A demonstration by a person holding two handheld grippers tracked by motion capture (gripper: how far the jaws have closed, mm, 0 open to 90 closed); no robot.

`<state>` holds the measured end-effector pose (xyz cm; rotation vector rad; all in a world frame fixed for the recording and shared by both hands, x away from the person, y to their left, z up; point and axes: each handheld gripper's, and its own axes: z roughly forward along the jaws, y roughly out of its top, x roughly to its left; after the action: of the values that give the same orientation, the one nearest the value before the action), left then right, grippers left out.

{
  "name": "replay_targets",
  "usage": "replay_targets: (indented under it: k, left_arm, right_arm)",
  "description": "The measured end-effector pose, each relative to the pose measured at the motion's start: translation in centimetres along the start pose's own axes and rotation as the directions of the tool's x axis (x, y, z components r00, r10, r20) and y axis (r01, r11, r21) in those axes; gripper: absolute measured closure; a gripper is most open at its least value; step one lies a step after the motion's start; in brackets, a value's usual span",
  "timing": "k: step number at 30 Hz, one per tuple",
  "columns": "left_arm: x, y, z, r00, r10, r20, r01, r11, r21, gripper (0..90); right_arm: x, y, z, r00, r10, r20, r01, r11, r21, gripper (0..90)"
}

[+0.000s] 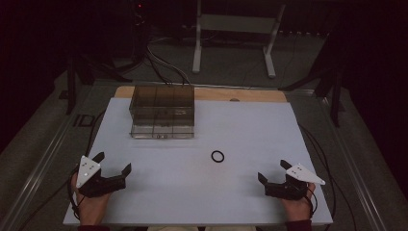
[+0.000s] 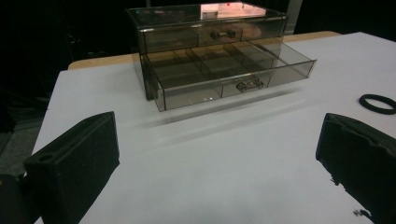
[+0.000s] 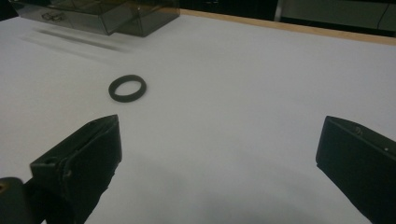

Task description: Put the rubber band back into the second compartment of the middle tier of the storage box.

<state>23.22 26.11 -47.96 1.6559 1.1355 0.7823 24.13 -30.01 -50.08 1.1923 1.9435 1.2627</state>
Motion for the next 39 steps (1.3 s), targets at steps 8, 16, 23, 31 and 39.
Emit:
replay_targets:
  k: [8, 16, 23, 31, 39]
  left_arm:
    - [-0.3, 0.2, 0.2, 0.9999, 0.014, 0.008, -0.014, 0.9999, 0.006, 0.2]
    - [-0.7, 1.0, 0.2, 0.9998, 0.005, 0.018, -0.005, 0.9999, -0.009, 0.2]
    - [-1.0, 1.3, 0.7, 0.9990, 0.005, 0.043, -0.005, 1.0000, -0.009, 0.2]
    - [-1.8, 1.9, 1.6, 0.9971, 0.019, 0.074, -0.018, 0.9998, -0.003, 0.2]
    - [-2.9, 3.0, 3.1, 0.9931, 0.047, 0.107, -0.047, 0.9989, -0.004, 0.2]
  right_arm:
    - [-0.1, -0.1, -0.1, 0.9999, -0.009, 0.015, 0.010, 0.999, -0.031, 0.8]
    - [-0.1, -0.1, -0.2, 0.9995, -0.022, 0.022, 0.023, 0.999, -0.043, 0.8]
    - [-0.2, 0.0, -0.1, 0.9996, -0.021, 0.018, 0.021, 0.999, -0.046, 0.8]
    - [-0.2, 0.0, 0.0, 0.9996, -0.020, 0.021, 0.021, 0.999, -0.042, 0.8]
    - [-0.3, 0.0, 0.0, 0.9995, -0.022, 0.022, 0.023, 0.999, -0.042, 0.8]
